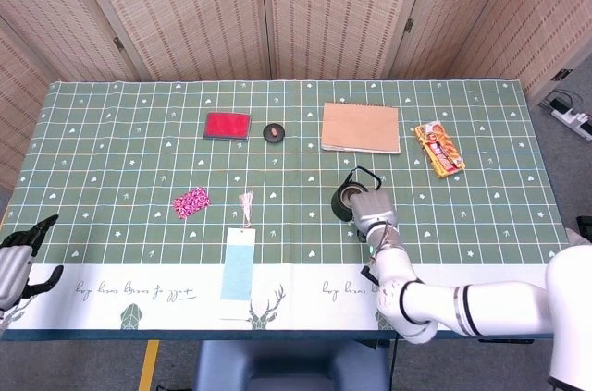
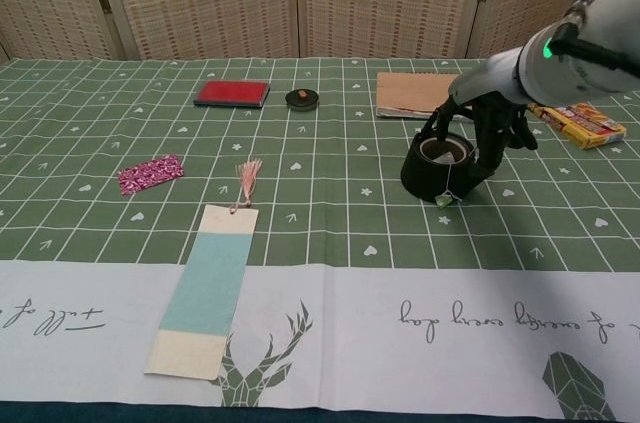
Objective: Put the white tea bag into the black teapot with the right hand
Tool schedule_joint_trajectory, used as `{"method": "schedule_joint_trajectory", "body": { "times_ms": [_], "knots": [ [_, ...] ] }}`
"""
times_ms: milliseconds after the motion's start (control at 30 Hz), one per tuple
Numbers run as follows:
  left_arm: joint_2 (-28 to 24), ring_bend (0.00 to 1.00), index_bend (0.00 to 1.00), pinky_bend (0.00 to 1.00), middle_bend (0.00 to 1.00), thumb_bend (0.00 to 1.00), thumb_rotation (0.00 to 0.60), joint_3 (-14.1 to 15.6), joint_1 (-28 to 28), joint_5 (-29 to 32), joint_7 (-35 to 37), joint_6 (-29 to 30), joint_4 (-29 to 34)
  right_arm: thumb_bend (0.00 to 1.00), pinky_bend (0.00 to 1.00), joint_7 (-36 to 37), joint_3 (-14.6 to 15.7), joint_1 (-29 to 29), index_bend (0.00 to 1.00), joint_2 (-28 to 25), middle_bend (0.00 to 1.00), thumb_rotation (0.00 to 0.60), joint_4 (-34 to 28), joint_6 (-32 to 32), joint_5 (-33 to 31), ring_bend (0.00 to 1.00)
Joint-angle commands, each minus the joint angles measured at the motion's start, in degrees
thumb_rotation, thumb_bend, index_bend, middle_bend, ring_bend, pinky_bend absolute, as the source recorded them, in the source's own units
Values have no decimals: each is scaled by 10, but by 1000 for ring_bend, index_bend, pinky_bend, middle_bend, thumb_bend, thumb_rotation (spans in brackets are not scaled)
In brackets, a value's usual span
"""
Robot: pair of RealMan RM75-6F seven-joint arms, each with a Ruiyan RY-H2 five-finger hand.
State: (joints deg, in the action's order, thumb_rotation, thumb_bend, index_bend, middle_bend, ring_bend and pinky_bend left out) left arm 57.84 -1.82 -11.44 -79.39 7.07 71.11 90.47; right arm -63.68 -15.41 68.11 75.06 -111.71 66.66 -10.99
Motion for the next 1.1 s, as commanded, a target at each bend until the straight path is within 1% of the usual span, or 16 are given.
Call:
{"method": "schedule_joint_trajectory", "body": {
  "times_ms": [33, 133, 167, 200, 233, 267, 333, 367, 433, 500, 567, 667, 733, 833, 900, 1100],
  "knots": [
    [2, 186, 3, 163, 106, 378, 600, 0, -1, 3, -7, -3, 1, 423, 529, 68, -5, -48, 85, -82, 769, 600, -122, 46, 101, 633],
    [4, 186, 3, 162, 106, 378, 600, 0, 0, 6, -17, -1, 4, 423, 432, 107, 14, -89, 11, -126, 589, 600, -186, 77, 186, 489],
    [5, 186, 3, 162, 106, 378, 600, 0, 0, 4, -22, 2, 6, 423, 395, 121, 29, -110, 1, -140, 505, 600, -208, 94, 234, 426],
    [6, 186, 3, 163, 106, 378, 600, 0, 1, 2, -25, 5, 7, 423, 376, 131, 44, -129, 0, -149, 460, 600, -222, 109, 274, 395],
    [7, 186, 3, 163, 106, 378, 600, 1, 2, 0, -30, 7, 9, 423, 350, 139, 63, -149, 0, -156, 400, 600, -233, 125, 317, 353],
    [8, 186, 3, 163, 106, 378, 600, 2, 2, -3, -36, 10, 11, 423, 330, 150, 93, -178, 0, -159, 347, 600, -233, 144, 382, 314],
    [11, 186, 3, 163, 106, 378, 600, 4, 4, -7, -47, 14, 14, 423, 320, 160, 144, -226, 0, -161, 300, 600, -231, 182, 481, 276],
    [12, 186, 3, 163, 106, 378, 600, 5, 5, -9, -54, 17, 16, 423, 319, 169, 176, -258, 0, -157, 286, 600, -215, 208, 541, 264],
    [14, 186, 3, 163, 106, 379, 600, 7, 6, -13, -63, 22, 19, 423, 293, 191, 219, -307, 0, -144, 242, 600, -174, 243, 625, 235],
    [16, 186, 3, 163, 106, 378, 600, 8, 9, -17, -71, 29, 22, 422, 245, 236, 257, -365, 0, -124, 189, 600, -109, 281, 709, 200],
    [18, 186, 3, 162, 107, 378, 600, 8, 11, -21, -75, 36, 24, 422, 165, 300, 280, -418, 0, -104, 90, 600, -36, 309, 764, 131],
    [21, 186, 3, 163, 106, 378, 600, 9, 12, -23, -83, 40, 25, 423, 40, 392, 295, -474, 0, -80, 2, 600, 55, 321, 799, 29],
    [24, 186, 3, 163, 106, 378, 600, 10, 12, -24, -94, 39, 25, 423, 6, 446, 300, -508, 0, -62, 0, 600, 121, 324, 814, 1],
    [30, 186, 3, 163, 106, 378, 600, 11, 11, -25, -112, 40, 27, 423, 0, 478, 298, -542, 0, -38, 0, 600, 191, 328, 834, 0],
    [31, 184, 1, 163, 106, 379, 600, 11, 12, -27, -115, 45, 28, 423, 0, 488, 292, -552, 0, -30, 0, 600, 213, 326, 848, 0],
    [35, 178, 0, 163, 106, 378, 600, 11, 13, -35, -114, 50, 25, 423, 0, 488, 274, -567, 0, -30, 0, 600, 219, 313, 882, 0]
  ]
}}
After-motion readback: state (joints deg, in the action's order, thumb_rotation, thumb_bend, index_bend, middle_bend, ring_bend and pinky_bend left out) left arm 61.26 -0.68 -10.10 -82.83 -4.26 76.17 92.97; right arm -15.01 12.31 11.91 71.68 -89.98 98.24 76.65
